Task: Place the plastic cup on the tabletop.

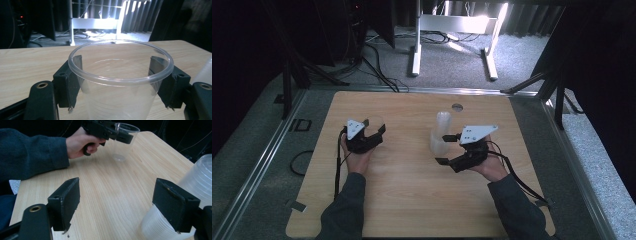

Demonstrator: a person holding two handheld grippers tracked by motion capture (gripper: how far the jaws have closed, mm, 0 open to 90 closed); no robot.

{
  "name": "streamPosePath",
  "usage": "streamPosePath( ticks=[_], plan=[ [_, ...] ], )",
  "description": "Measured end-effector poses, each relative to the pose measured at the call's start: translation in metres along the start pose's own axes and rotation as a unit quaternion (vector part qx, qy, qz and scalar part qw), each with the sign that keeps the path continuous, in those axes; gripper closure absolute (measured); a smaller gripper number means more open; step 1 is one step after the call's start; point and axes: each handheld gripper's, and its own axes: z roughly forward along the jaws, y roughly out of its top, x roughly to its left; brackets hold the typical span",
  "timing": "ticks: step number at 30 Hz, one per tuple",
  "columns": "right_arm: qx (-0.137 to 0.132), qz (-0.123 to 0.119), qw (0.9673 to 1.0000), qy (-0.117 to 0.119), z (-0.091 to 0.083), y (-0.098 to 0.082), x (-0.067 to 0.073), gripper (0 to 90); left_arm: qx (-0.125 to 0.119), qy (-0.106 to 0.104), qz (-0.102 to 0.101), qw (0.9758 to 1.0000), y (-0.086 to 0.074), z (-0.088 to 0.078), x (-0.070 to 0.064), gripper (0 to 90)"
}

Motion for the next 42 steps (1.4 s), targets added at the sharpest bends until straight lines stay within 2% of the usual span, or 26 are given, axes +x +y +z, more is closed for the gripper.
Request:
streamPosePath(
  ticks=[7,19,30,34,40,42],
  plan=[
    [-0.001,0.0,1.0,-0.002,-0.002,0.001,0.0,21.8,0.017,0.023,-0.001,0.9996,-0.012,0.01,0.004,27.5],
    [-0.005,0.0,1.0,-0.002,-0.003,0.001,0.0,21.8,0.037,0.032,0.007,0.9988,-0.017,0.014,0.005,26.8],
    [-0.005,0.0,1.0,-0.003,-0.004,0.001,-0.001,21.8,0.058,0.028,0.016,0.9978,-0.02,0.014,0.0,26.1],
    [-0.006,-0.002,1.0,-0.005,-0.006,0.002,-0.001,21.8,0.074,0.017,0.006,0.9971,-0.022,0.015,0.0,19.2],
    [-0.005,-0.001,1.0,-0.005,-0.006,0.002,-0.001,21.8,0.085,0.017,0.006,0.9962,-0.021,0.014,0.0,11.5],
    [-0.005,0.0,1.0,-0.004,-0.005,0.002,-0.001,21.7,0.088,0.007,0.008,0.996,-0.017,0.009,-0.001,8.8]
  ],
)
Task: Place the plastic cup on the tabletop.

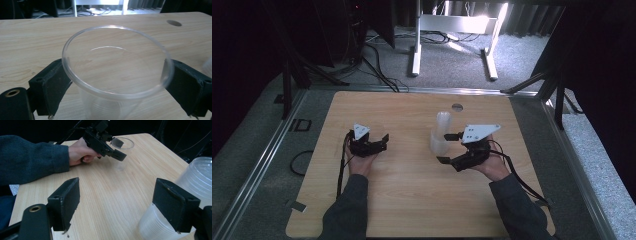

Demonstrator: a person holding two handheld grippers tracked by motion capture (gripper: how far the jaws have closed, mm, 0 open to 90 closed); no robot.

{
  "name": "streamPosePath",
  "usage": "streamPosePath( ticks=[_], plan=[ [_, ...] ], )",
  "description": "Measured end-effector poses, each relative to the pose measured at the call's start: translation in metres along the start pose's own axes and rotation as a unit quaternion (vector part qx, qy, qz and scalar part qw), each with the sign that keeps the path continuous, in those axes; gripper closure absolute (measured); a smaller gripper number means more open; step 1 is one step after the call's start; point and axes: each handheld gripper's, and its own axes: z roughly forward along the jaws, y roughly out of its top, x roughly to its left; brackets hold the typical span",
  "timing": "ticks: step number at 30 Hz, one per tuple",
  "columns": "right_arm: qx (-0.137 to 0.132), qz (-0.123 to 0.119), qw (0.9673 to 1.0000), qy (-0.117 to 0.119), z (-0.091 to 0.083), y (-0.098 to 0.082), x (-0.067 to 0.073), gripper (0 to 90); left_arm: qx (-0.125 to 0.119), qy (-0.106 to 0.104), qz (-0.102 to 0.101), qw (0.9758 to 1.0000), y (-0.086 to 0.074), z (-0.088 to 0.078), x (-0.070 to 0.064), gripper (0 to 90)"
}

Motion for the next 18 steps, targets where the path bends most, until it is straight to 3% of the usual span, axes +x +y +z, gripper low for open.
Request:
streamPosePath(
  ticks=[5,12,18],
  plan=[
    [0.0,0.0,1.0,0.0,0.0,0.0,0.0,21.5,-0.006,0.002,-0.008,0.9999,0.001,-0.01,0.002,7.6],
    [-0.002,0.008,1.0,-0.005,-0.004,-0.006,-0.002,21.5,-0.026,-0.02,0.001,0.9995,0.0,-0.042,-0.003,7.3],
    [-0.001,0.012,0.9999,-0.007,-0.007,-0.008,-0.003,21.1,-0.043,-0.035,-0.008,0.9985,-0.01,-0.07,-0.009,7.4]
  ],
)
